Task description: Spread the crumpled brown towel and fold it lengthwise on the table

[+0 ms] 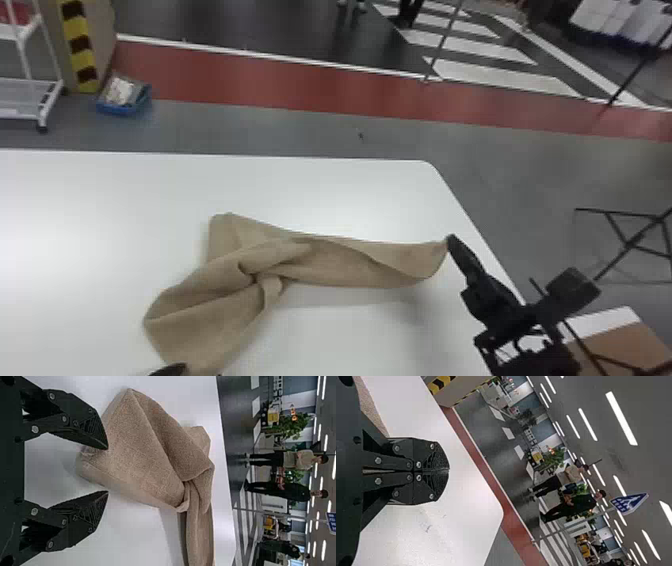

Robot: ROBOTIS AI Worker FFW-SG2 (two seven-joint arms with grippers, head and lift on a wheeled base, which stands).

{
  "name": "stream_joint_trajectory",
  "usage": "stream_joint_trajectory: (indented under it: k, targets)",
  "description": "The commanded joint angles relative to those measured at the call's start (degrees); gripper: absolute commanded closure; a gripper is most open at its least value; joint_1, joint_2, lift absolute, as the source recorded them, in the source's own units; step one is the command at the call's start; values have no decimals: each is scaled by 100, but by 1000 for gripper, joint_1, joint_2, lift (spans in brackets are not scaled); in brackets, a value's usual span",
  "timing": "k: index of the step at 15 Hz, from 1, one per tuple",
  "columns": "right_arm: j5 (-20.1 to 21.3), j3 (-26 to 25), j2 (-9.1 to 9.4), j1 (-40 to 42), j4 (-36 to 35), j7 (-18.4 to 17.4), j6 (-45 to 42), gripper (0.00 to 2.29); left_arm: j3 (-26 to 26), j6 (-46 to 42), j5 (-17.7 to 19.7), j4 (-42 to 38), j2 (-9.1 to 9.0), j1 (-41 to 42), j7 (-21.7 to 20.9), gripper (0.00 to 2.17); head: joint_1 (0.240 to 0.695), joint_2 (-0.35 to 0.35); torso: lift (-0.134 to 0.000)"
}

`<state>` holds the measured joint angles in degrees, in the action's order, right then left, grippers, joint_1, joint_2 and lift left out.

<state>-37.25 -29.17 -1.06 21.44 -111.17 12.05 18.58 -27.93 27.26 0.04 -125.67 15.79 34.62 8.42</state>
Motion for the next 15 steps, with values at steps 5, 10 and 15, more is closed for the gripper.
stream_joint_trajectory:
  k: [5,10,15]
  targets:
    - [-20,-18,0,18,-36,-1,19,1450,-11,223,-56,-63,20,1,2,606,695,-350,-125]
    - [-20,-9,0,18,-107,-1,55,1450,-2,346,-135,-72,3,1,11,927,695,-350,-125]
    - [-55,-71,-8,18,-212,-1,160,1450,-2,206,-127,-221,29,1,169,1436,695,-350,-125]
